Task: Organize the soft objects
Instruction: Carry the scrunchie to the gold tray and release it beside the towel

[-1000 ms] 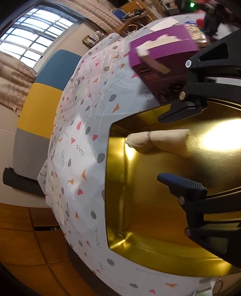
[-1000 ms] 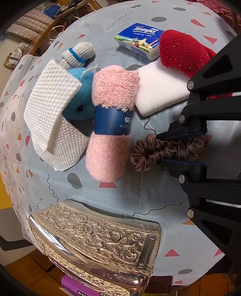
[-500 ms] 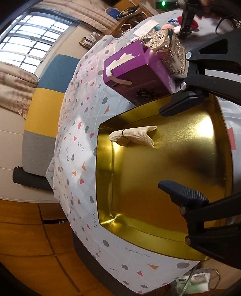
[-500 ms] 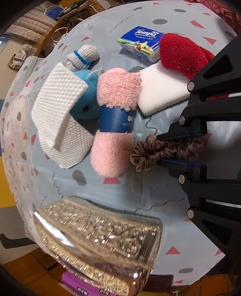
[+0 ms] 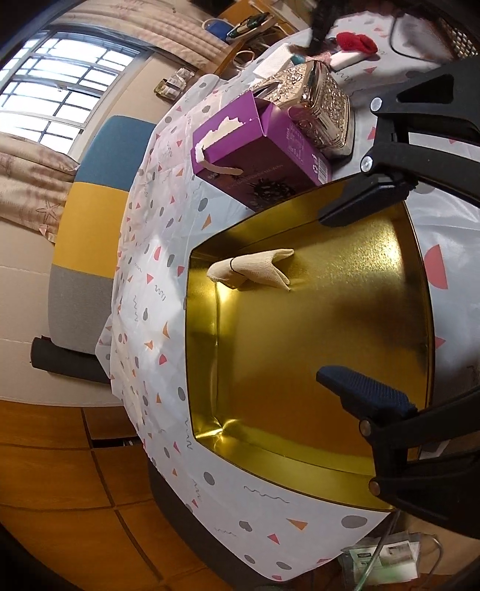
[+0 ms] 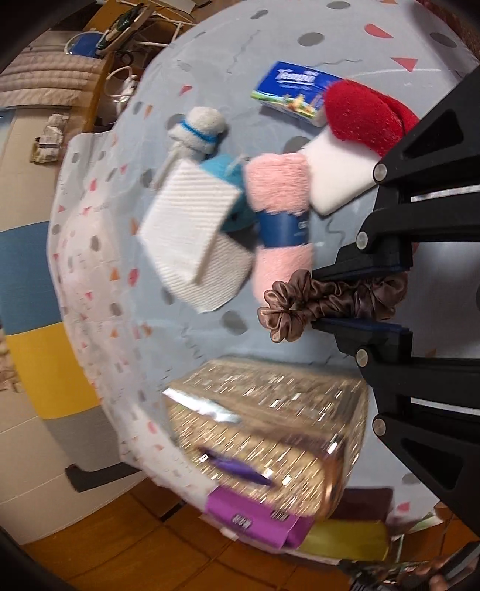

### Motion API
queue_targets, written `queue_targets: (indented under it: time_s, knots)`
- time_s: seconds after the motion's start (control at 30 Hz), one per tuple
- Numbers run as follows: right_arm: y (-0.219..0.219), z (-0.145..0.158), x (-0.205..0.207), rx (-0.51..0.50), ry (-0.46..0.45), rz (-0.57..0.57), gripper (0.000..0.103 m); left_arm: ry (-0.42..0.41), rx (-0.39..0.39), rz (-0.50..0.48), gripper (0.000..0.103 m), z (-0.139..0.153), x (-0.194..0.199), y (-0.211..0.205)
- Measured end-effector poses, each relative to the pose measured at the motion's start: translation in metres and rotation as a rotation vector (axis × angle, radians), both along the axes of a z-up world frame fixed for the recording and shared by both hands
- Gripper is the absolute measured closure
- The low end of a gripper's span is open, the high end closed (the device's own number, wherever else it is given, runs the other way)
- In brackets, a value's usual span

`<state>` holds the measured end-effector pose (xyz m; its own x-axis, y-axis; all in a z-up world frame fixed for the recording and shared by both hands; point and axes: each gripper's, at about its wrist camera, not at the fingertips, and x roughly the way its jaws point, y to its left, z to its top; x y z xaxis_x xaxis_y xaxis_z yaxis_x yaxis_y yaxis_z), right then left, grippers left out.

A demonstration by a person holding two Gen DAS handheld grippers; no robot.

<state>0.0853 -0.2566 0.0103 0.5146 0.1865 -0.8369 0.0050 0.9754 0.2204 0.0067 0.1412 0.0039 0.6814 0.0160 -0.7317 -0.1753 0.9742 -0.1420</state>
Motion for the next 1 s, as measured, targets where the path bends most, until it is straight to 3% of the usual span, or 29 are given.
queue_targets:
  time_s: [0.2,0.3,0.57,0.77,1.0]
  knots:
    - [0.038,0.051,0.006,0.038,-0.123,0.089,0.085,0.004,-0.006,0.021,0.024,-0.003,-0.003,0.006]
    - [0.076,0.08,0.007,0.043,-0.188,0.185,0.085,0.002,-0.006,0.032,0.022,-0.003,-0.004,0.009]
    - [0.174,0.11,-0.008,0.089,-0.239,0.437,0.085,0.004,-0.014,0.081,0.021,-0.006,-0.008,0.028]
    - [0.26,0.092,-0.032,0.097,-0.193,0.649,0.085,0.0,0.002,0.174,0.02,-0.007,-0.016,0.058]
    - [0.312,0.023,-0.018,0.004,-0.041,0.673,0.08,0.019,-0.01,0.235,0.019,-0.014,-0.023,0.082]
